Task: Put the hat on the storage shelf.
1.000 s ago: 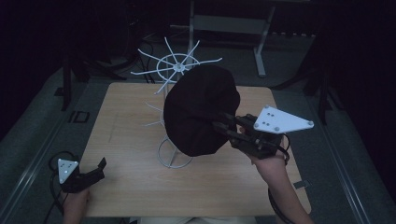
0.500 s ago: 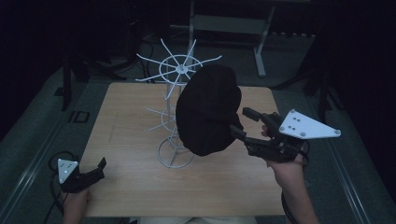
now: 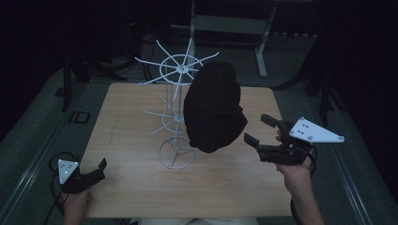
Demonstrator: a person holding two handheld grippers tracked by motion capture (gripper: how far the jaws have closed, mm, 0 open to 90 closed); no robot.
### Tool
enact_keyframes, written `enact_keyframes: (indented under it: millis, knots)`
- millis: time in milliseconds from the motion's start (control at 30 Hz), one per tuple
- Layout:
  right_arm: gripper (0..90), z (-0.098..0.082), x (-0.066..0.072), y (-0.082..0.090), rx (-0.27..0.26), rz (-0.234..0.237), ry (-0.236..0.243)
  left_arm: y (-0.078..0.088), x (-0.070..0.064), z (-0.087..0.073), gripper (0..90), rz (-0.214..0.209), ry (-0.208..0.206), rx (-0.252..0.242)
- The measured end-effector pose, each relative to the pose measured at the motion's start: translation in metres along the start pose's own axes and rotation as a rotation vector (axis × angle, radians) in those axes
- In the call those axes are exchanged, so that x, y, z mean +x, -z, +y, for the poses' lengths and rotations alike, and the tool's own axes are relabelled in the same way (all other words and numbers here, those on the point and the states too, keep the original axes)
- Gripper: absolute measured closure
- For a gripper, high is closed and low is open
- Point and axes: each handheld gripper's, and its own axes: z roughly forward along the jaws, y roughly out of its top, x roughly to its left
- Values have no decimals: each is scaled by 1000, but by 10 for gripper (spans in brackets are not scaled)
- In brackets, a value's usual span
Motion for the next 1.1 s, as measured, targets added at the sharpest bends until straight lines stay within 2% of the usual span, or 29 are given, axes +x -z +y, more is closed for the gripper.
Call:
enact_keyframes:
  millis: [100,133,167,233,267,333,433,600,800,900,1100]
  knots:
    - [123,-13,-7,1,18,-13,-10,0,0,0,14,0,0,0]
    - [123,-18,-9,0,26,-32,-7,0,0,0,15,0,0,0]
    - [125,-29,-14,-2,49,-54,-8,0,0,0,14,-1,0,0]
    - [125,-36,-17,-3,65,-63,-13,0,0,0,15,0,0,0]
    - [125,-48,-22,-6,97,-82,-20,0,0,0,14,0,0,0]
    - [125,-53,-24,-8,110,-89,-26,0,0,0,14,1,-1,1]
    - [131,-73,-33,-13,140,-121,-25,0,0,0,15,1,0,1]
    - [131,-103,-44,-21,195,-136,-40,0,0,0,14,0,0,1]
    - [132,-133,-56,-28,230,-150,-77,0,0,0,15,-1,-2,0]
    - [133,-149,-61,-30,241,-171,-80,0,0,0,14,-2,-2,2]
    - [134,-179,-72,-30,300,-206,-94,0,0,0,14,-2,0,2]
